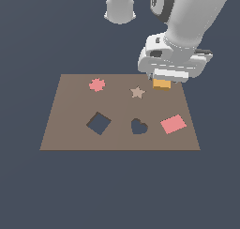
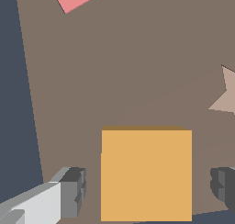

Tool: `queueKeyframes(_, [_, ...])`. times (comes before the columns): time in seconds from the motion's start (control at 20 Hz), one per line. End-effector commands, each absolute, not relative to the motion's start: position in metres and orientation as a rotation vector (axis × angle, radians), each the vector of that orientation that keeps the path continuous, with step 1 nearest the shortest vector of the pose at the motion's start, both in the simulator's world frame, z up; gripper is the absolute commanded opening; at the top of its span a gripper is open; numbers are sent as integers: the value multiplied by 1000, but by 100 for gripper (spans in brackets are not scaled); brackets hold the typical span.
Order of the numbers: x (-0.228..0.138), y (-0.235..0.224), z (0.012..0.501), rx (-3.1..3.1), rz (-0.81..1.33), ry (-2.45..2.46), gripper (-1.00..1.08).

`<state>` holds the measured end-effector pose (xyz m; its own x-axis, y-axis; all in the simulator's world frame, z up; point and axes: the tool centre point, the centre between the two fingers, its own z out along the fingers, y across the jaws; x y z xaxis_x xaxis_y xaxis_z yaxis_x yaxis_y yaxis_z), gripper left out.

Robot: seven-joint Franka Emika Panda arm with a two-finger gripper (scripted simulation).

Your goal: Insert a designated object into the corresponding slot on a board.

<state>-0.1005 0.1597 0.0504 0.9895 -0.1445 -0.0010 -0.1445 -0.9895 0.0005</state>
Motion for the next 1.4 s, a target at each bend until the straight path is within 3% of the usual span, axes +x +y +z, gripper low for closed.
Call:
queueKeyframes(0.0, [-100,159,50,3133,-1,-229,100])
queueKeyframes(0.55, [-100,160,30,3133,0,-232,100])
queueKeyframes(0.6, [-100,160,30,3133,0,-232,-100])
queueKeyframes(1.35, [-101,160,31,3135,1,-215,-100])
